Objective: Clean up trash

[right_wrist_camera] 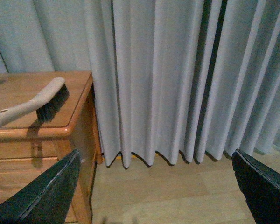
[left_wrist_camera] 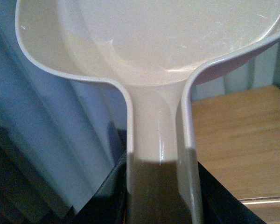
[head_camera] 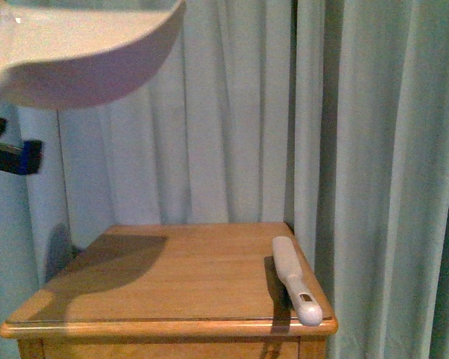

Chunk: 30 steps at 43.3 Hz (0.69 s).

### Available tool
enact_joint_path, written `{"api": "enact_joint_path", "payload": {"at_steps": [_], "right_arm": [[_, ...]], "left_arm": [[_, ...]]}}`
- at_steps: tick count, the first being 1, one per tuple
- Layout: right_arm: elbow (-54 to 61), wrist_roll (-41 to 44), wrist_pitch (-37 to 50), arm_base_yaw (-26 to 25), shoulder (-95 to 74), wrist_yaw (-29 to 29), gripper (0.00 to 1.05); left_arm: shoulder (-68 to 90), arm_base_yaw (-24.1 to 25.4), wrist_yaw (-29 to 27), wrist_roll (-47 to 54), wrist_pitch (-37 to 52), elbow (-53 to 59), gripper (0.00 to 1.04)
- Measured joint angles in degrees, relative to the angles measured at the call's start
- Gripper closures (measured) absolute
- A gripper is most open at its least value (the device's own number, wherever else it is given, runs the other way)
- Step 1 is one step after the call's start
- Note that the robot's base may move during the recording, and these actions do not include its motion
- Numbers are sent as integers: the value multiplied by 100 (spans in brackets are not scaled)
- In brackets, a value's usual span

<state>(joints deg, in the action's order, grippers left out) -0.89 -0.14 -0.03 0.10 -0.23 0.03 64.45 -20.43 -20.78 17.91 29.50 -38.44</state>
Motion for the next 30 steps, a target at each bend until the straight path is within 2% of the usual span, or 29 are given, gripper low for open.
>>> {"api": "enact_joint_path", "payload": {"at_steps": [8,9,11,13,16,22,30], "right_arm": [[0,0,0,0,0,0,7],[-131,466,-708,446,-361,-1526,7],[-210,411,-466,603,-693,-1552,7],[-817,146,245,1104,-1945,-1537,7],[-1742,-116,586,1480,-3311,-1368,7],[-3731,-754,70,1947,-6096,-1196,7],[-5305,-1235,-662,2214,-7925,-1152,7]], "left_arm": [[-1812,275,509,-4,125,1008,78],[-2876,599,881,-153,-7,1504,78],[-3060,782,1167,-271,-142,1576,78],[-3676,1331,1657,-455,-457,1971,78],[-4059,1604,1694,-575,-514,2173,79],[-4216,1725,1690,-750,-514,2177,79],[-4216,1720,1714,-761,-514,2177,79]]}}
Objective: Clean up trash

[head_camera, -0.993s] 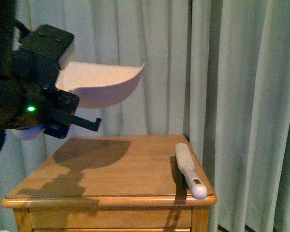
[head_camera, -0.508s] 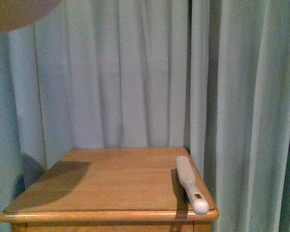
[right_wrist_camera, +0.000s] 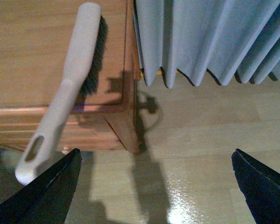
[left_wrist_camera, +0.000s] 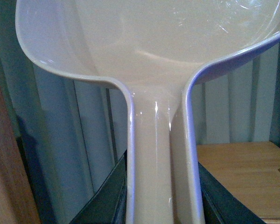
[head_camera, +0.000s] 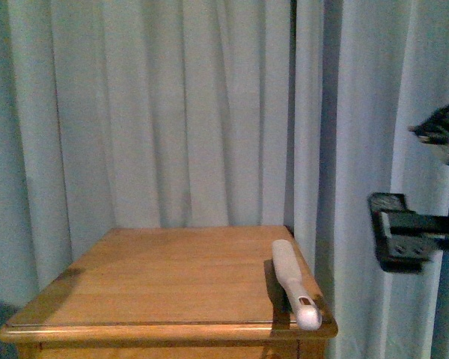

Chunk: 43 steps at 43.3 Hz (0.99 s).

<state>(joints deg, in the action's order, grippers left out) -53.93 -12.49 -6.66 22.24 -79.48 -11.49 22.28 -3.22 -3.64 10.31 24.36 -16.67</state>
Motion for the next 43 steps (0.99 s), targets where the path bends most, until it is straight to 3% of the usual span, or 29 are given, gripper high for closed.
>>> {"api": "enact_joint_path", "payload": {"at_steps": [27,39,43], "right_arm": [[-3521,-1620,-2129,719,-3200,7,7],[-4092,-2153,-2612,782,-3840,94,7],[-4107,-2262,-2638,782,-3926,105,19]], "left_arm": [[0,0,0,-13,0,0,79],[0,0,2,-13,0,0,79],[0,0,2,-13,0,0,79]]}}
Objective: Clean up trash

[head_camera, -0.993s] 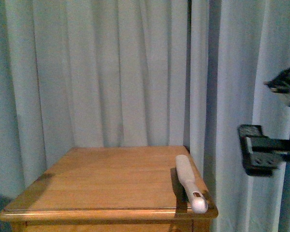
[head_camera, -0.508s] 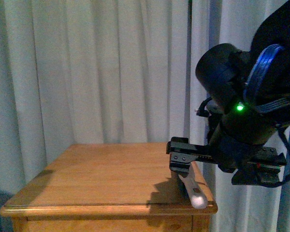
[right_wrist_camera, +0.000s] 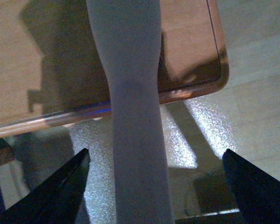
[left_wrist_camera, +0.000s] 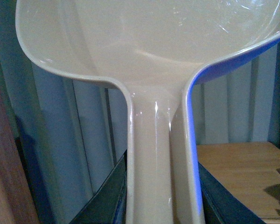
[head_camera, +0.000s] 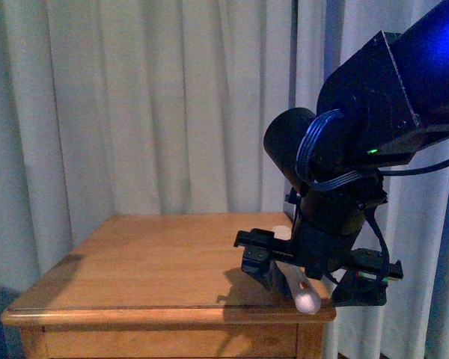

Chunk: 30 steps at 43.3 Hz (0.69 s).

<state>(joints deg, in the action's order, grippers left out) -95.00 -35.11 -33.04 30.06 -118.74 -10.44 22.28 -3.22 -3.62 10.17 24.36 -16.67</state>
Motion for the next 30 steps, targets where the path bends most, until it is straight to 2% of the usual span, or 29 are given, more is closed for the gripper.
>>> {"api": "enact_joint_path", "payload": {"at_steps": [3,18,30], "right_arm": [[0,-52,-2,-2,-39,11,32],[59,-37,190,-42,4,37,83],[566,289,741,-131,466,-24,84]], "left_arm": [[0,0,0,0,0,0,79],[0,0,0,0,0,0,79],[0,0,0,0,0,0,79]]}}
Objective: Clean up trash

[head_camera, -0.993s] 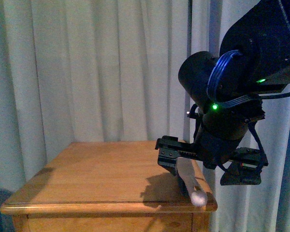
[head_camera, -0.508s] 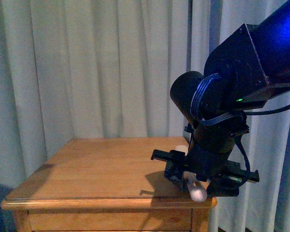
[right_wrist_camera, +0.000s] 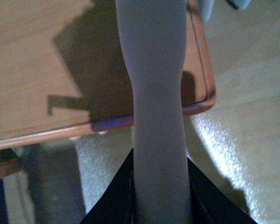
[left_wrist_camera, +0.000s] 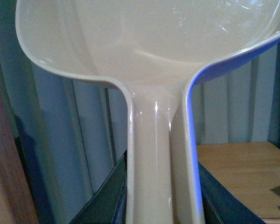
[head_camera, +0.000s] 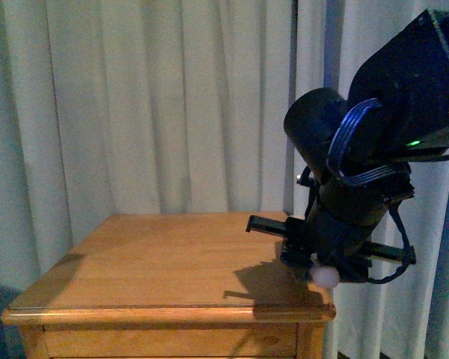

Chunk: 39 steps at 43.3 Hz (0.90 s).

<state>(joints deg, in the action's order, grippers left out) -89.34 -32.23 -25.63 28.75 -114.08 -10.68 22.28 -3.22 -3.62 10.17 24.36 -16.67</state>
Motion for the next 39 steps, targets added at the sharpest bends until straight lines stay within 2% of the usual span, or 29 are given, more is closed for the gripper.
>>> {"api": "enact_joint_path", "payload": {"at_steps": [8,13,23,32,39], "right_arm": [[1139,968,1609,4,1115,-402,84],[2168,1906,2850,2,2415,-581,84],[3790,3139,4376,-79,4489,-868,84],[5093,3829,4658,-341,6533,-1250,84],[5595,4052,4575,-538,7549,-1217,84]], "left_arm": [[0,0,0,0,0,0,79],[0,2,0,0,0,0,79],[0,0,0,0,0,0,79],[0,0,0,0,0,0,79],[0,0,0,0,0,0,79]]}}
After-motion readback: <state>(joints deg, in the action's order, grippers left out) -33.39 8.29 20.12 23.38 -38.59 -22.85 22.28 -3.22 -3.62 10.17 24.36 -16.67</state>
